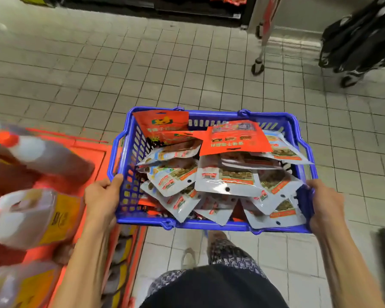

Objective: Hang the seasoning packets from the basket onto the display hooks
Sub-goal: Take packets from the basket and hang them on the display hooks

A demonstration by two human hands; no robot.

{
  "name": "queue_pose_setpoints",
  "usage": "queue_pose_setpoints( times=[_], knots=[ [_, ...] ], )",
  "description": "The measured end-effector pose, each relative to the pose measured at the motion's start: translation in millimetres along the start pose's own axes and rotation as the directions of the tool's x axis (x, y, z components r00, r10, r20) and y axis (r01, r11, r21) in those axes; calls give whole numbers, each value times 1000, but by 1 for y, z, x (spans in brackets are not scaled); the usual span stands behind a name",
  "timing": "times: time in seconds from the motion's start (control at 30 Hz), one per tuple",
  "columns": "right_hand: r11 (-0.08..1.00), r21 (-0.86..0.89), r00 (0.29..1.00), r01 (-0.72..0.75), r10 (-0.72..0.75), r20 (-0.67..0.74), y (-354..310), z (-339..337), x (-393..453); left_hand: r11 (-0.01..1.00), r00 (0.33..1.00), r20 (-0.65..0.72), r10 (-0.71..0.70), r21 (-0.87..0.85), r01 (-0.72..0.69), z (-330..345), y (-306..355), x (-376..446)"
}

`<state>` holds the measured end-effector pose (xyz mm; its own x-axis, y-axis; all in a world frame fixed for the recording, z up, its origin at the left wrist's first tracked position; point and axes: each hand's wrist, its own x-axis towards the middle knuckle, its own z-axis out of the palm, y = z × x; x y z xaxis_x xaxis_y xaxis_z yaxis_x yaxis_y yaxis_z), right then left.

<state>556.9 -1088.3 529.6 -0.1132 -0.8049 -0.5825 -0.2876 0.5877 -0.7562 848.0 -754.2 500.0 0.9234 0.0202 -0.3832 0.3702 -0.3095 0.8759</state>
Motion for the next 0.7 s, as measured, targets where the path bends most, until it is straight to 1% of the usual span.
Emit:
queue_pose_setpoints(
  times=[0.1,0.2,0.27,0.4,0.5,0.57,0.7],
  knots=[
    [1000,-18,1000,19,-19,18,-44,65,51,1000,999,-31,-12,11,12,49,33,61],
    [999,-35,997,26,-24,70,-99,132,99,1000,997,-70,-19,21,20,90,70,120],
    [997,-71,995,28,-21,96,-139,173,126,998,997,-69,-39,43,42,114,99,157],
    [993,-116,994,38,-26,105,-221,254,168,995,985,-138,-99,13,102,162,162,225],
    [995,-93,995,43,-34,93,-270,317,198,997,983,-167,-77,4,79,206,209,284],
    [996,-80,995,47,-39,89,-298,362,220,997,983,-162,-81,-5,82,235,232,332],
    [995,-82,997,61,-57,48,-356,453,258,996,992,-94,-89,-13,88,294,280,438]
  ],
)
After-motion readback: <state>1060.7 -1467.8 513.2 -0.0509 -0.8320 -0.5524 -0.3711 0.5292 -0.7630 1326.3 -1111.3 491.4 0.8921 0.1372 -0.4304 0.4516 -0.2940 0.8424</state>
